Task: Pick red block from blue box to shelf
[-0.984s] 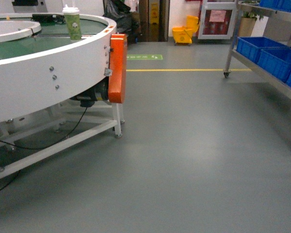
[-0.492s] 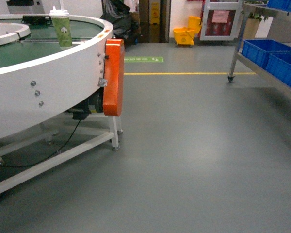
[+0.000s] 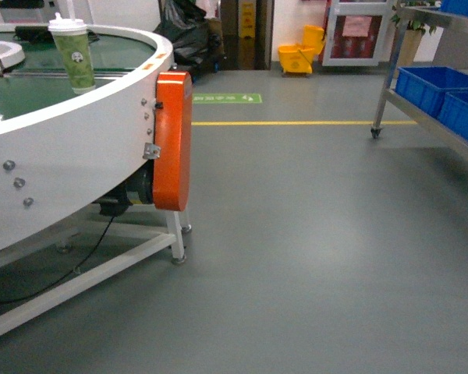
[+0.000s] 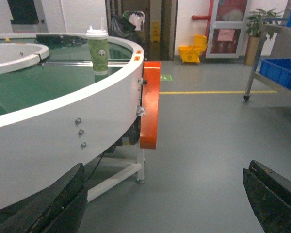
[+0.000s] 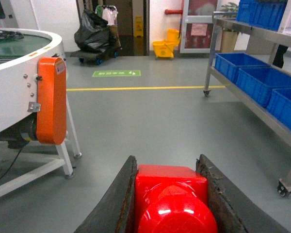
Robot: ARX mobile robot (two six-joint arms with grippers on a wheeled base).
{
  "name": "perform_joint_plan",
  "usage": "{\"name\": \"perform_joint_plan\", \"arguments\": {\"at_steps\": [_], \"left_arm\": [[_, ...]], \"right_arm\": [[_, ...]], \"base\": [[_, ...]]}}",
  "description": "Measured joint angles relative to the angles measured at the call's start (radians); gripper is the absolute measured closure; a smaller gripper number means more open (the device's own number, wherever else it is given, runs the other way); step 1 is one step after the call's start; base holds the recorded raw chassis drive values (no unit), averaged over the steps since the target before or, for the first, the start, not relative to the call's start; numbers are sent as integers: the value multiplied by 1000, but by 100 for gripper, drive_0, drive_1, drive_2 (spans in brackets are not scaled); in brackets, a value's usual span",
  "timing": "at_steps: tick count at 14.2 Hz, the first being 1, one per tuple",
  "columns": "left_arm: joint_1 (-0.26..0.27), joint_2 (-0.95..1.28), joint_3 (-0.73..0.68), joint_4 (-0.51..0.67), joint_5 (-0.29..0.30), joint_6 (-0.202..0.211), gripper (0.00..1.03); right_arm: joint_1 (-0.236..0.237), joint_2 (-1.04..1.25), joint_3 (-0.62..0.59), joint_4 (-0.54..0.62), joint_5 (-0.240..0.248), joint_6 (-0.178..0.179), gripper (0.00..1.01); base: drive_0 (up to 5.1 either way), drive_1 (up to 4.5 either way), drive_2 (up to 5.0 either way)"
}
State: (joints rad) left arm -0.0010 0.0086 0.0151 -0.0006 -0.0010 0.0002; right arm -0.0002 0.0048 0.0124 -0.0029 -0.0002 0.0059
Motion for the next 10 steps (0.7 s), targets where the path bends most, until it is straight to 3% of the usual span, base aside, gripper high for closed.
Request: {"name": "perform_joint_plan", "arguments": {"at_steps": [10], "left_arm": [[1,0,0,-5,0,0,5]], "right_arm": [[0,0,0,-2,0,0,72]], "base": [[-167,-167,-167]]}}
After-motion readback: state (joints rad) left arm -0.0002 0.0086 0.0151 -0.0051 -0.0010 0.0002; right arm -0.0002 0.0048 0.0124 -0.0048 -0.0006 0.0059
